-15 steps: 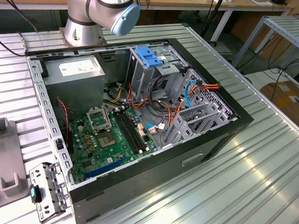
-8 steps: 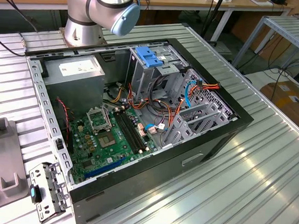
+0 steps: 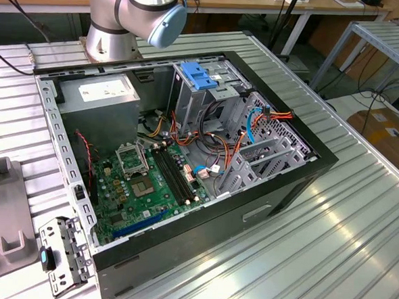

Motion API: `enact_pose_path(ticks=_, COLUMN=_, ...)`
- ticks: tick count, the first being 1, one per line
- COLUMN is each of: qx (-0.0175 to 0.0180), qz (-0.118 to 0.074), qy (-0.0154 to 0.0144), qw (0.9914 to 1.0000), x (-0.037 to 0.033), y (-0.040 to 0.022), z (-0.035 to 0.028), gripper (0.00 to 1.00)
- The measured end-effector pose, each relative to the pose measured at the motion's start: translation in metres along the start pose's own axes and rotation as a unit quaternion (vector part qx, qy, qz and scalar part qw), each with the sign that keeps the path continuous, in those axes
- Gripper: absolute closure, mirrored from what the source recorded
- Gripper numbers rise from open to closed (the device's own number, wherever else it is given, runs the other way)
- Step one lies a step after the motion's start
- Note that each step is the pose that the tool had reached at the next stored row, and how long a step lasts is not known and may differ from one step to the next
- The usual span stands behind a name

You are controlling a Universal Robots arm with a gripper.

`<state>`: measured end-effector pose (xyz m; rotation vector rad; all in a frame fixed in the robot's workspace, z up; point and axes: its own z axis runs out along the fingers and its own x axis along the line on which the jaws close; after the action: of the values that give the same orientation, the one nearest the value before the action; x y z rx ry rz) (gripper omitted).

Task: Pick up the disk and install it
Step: 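Pick up the disk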

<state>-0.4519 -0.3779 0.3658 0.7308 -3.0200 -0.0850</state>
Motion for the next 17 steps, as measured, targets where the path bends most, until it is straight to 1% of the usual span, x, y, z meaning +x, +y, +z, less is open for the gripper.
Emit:
enact_pose_path(ticks=3, qx=0.0004, qz=-0.018, qy=0.0011, qw=0.99985, x=0.0, y=0.0, z=0.0, gripper=0.89)
enact_pose_path(ticks=5, qx=0.0007, qz=-0.037, qy=0.0023, qw=0.9993, x=0.0, y=0.0, z=0.0, gripper=0.89)
enact_pose_path(ticks=7, qx=0.0011, qz=-0.057, qy=0.0035, qw=0.99839, x=0.0, y=0.0, z=0.0, gripper=0.89)
enact_pose_path(ticks=11, qx=0.0018, qz=-0.092, qy=0.0056, qw=0.99576, x=0.0, y=0.0, z=0.0, gripper=0.89)
enact_pose_path(ticks=14, qx=0.0022, qz=-0.114, qy=0.007, qw=0.99344, x=0.0, y=0.0, z=0.0, gripper=0.89)
enact_pose_path(ticks=17, qx=0.0028, qz=-0.145, qy=0.0088, qw=0.98946, x=0.0, y=0.0, z=0.0001, gripper=0.89)
